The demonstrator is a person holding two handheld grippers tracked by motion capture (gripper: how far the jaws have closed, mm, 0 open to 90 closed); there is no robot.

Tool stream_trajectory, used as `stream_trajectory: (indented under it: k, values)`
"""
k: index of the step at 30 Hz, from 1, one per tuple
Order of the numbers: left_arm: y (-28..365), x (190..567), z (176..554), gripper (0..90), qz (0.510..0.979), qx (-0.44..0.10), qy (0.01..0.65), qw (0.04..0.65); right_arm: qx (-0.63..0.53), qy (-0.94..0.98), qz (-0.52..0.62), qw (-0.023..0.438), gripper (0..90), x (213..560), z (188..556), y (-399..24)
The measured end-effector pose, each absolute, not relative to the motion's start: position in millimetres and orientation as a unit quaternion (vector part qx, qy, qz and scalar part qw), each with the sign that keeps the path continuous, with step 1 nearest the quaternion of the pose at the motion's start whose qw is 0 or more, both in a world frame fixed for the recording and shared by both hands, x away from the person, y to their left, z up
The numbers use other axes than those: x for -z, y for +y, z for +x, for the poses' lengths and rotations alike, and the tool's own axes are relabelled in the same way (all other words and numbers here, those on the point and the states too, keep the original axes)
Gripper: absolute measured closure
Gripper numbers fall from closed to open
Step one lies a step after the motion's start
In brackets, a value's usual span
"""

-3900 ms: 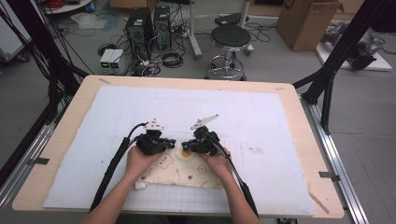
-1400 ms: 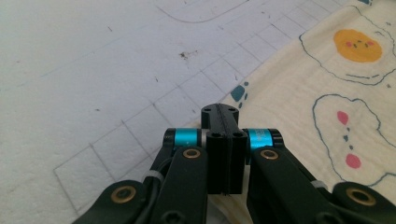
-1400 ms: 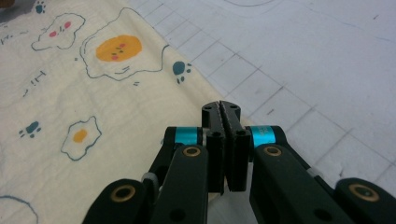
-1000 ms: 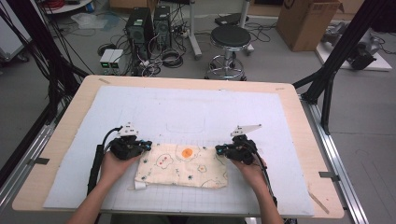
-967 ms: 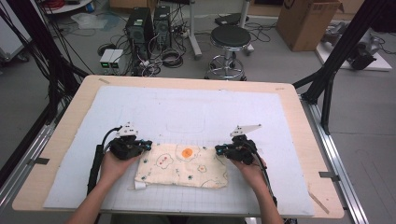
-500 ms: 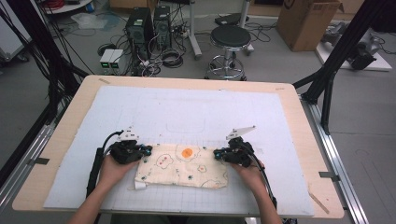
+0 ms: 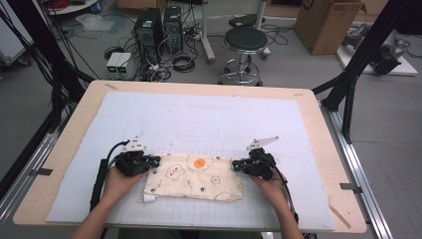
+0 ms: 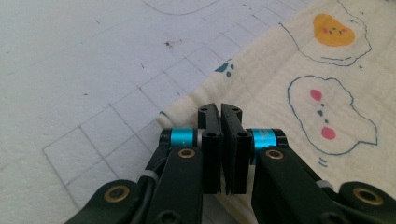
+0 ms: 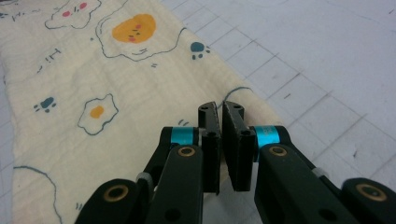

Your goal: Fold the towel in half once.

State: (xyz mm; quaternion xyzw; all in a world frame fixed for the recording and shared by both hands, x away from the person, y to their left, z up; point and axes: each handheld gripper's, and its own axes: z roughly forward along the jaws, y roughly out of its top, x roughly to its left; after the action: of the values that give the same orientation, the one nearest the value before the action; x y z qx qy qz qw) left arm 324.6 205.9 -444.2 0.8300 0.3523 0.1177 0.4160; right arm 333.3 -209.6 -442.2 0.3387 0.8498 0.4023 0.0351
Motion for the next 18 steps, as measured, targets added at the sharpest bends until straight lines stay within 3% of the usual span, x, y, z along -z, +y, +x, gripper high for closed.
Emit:
stream_trajectory:
  k: [18]
  values:
    - [207.0,444.6,325.0,86.2,0.83,-0.12,0.35,0.417,-0.403,0.848,0.342,0.046,84.1,441.0,322.7,-221.1]
